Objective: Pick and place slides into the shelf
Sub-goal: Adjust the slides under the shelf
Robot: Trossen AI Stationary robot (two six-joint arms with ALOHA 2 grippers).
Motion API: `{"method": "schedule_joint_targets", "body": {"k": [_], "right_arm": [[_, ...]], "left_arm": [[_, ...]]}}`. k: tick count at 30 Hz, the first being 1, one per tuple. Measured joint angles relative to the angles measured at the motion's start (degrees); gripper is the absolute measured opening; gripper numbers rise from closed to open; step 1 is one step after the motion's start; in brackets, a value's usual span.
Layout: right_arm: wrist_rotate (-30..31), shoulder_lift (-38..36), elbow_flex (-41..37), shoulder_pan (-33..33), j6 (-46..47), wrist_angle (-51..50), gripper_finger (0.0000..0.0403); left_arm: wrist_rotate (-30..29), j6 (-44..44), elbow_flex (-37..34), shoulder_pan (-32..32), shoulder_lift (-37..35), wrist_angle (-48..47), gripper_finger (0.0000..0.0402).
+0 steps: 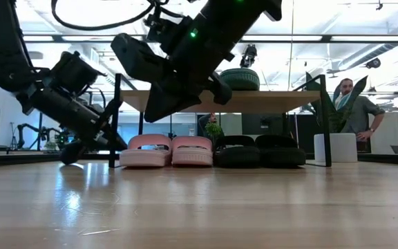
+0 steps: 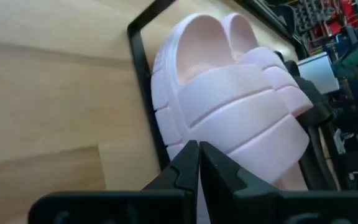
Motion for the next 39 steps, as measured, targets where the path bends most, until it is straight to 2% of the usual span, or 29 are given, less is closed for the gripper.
{"method": "schedule_joint_targets", "body": {"k": [6, 10, 16, 18, 23, 26, 32, 36, 39], "right_arm": [[-0.01, 0.00, -0.13, 0.01, 0.02, 0.01, 0.0012], [-0.02, 0.00, -0.13, 0.06, 0.03, 0.03, 0.0012], [-0.70, 0.00, -0.16, 0.14, 0.04, 0.85, 0.0012], [-2.25, 0.00, -0.55, 0.14, 0.07, 2.87, 0.0012], [-3.15, 0.00, -2.92, 0.12, 0.22, 7.71, 0.0012], [-2.94, 0.00, -3.85, -0.20, 2.62, 7.81, 0.0012], [-2.80, 0.00, -7.47, -1.52, 6.13, 12.99, 0.0012], [-3.02, 0.85, -8.35, -2.54, 6.50, 15.99, 0.0012], [-5.75, 2.86, -7.29, -3.21, 6.47, 17.08, 0.0012]], "left_arm": [[3.02, 5.74, -1.31, -0.02, -0.60, 0.80, 0.0000], [3.75, 6.20, -3.53, -0.02, -2.61, 1.16, 0.0000], [3.22, 5.62, -8.13, -0.02, -10.29, -0.36, 0.0000], [3.37, 5.42, -8.17, -0.09, -13.13, -3.45, 0.0000], [5.66, 5.62, -8.17, -0.17, -20.44, -7.89, 0.0000], [6.99, 5.79, -8.13, -0.17, -24.71, -6.77, 0.0000], [13.94, 9.02, -6.61, -1.26, -32.65, -6.81, 0.0000], [14.52, 10.67, -5.66, -2.98, -36.74, -6.89, 0.0000], [15.38, 10.85, -5.37, -3.53, -39.52, -7.12, 0.0000]]}}
